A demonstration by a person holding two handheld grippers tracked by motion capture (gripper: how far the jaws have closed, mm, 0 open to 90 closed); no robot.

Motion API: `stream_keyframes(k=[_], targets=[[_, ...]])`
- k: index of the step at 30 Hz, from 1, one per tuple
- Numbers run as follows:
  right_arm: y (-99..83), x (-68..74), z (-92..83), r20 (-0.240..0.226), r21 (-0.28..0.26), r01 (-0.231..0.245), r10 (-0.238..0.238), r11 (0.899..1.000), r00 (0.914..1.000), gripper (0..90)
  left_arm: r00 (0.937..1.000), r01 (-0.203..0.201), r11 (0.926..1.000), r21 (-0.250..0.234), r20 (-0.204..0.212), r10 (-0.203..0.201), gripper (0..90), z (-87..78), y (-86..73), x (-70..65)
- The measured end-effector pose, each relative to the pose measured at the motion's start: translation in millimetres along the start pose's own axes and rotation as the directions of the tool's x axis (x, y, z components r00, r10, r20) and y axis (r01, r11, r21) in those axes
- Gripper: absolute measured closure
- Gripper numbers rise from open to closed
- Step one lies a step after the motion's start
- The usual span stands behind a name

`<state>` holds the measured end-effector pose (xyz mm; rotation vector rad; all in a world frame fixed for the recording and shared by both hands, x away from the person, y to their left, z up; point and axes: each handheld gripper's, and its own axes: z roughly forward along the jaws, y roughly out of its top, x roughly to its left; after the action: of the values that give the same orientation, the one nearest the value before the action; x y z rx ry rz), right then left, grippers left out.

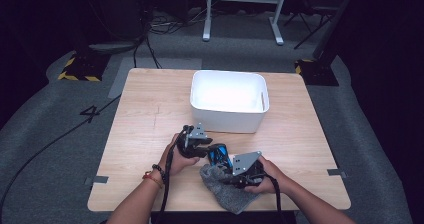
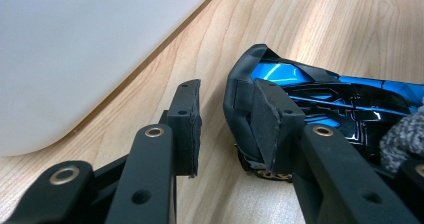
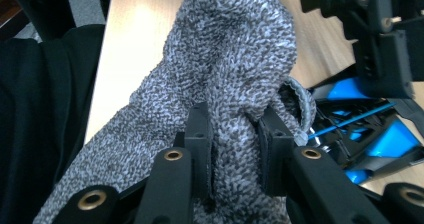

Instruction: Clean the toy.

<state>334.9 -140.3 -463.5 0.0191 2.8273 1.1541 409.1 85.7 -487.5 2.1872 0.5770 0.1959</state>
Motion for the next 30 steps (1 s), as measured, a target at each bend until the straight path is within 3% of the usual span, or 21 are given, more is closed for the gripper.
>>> stream_keyframes(k=[7, 9, 11, 15, 17, 19, 21, 22, 23, 24, 28, 30], targets=[[-17.0, 0.3, -17.2, -0.091, 0.067, 0.043, -0.037, 0.997, 0.9952, 72.7, 0.9999, -0.008, 1.0000, 0.004, -0.009, 0.008, 65.2, -0.2, 0.7, -0.9], [-23.8, -2.2, -25.2, -0.096, 0.093, 0.044, -0.035, 0.995, 0.9948, 72.9, 0.9998, -0.005, 1.0000, 0.001, -0.020, 0.005, 65.5, -0.2, 0.6, -0.5], [-30.7, -5.8, -30.1, -0.053, 0.136, 0.050, -0.043, 0.989, 0.9977, 72.5, 0.9997, -0.006, 1.0000, 0.003, -0.026, 0.006, 65.7, -0.9, 0.5, 0.4], [-43.8, -22.6, -37.5, 0.058, 0.193, -0.013, 0.002, 0.981, 0.9983, 72.5, 0.9997, -0.003, 1.0000, 0.001, -0.024, 0.003, 66.5, -0.5, 0.5, -0.2], [-45.9, -33.7, -38.0, 0.164, 0.201, -0.061, 0.028, 0.978, 0.9861, 72.5, 0.9997, -0.006, 1.0000, 0.001, -0.023, 0.006, 66.4, -0.3, 0.5, -0.1], [-45.3, -41.2, -37.3, 0.217, 0.185, -0.101, 0.059, 0.978, 0.9744, 72.0, 0.9998, -0.007, 1.0000, 0.003, -0.020, 0.007, 66.3, -0.4, 0.4, 0.6], [-41.8, -50.2, -35.5, 0.275, 0.114, -0.159, 0.123, 0.981, 0.9536, 71.7, 0.9998, -0.002, 1.0000, 0.001, -0.018, 0.002, 66.3, -0.4, 0.2, 0.6], [-38.4, -54.2, -33.9, 0.286, 0.078, -0.186, 0.157, 0.980, 0.9454, 70.7, 0.9998, -0.001, 1.0000, 0.001, -0.018, 0.001, 66.3, -0.3, 0.2, 0.6], [-33.4, -58.6, -30.2, 0.312, 0.037, -0.208, 0.186, 0.978, 0.9317, 70.3, 0.9999, 0.000, 1.0000, -0.001, -0.017, 0.000, 66.3, -0.1, 0.1, 0.6], [-29.5, -61.3, -25.7, 0.320, 0.026, -0.224, 0.204, 0.974, 0.9254, 70.4, 0.9999, -0.001, 1.0000, -0.001, -0.016, 0.001, 66.3, -0.2, 0.1, 0.7], [-21.3, -66.1, -7.0, 0.355, 0.067, -0.211, 0.174, 0.975, 0.9183, 70.6, 0.9998, 0.002, 1.0000, -0.003, -0.018, -0.002, 66.3, -0.4, -0.4, 0.8], [-19.1, -72.4, -2.3, 0.364, 0.066, -0.229, 0.191, 0.971, 0.9117, 70.8, 0.9999, 0.006, 1.0000, -0.005, -0.012, -0.006, 66.5, -0.5, -0.7, 0.8]])
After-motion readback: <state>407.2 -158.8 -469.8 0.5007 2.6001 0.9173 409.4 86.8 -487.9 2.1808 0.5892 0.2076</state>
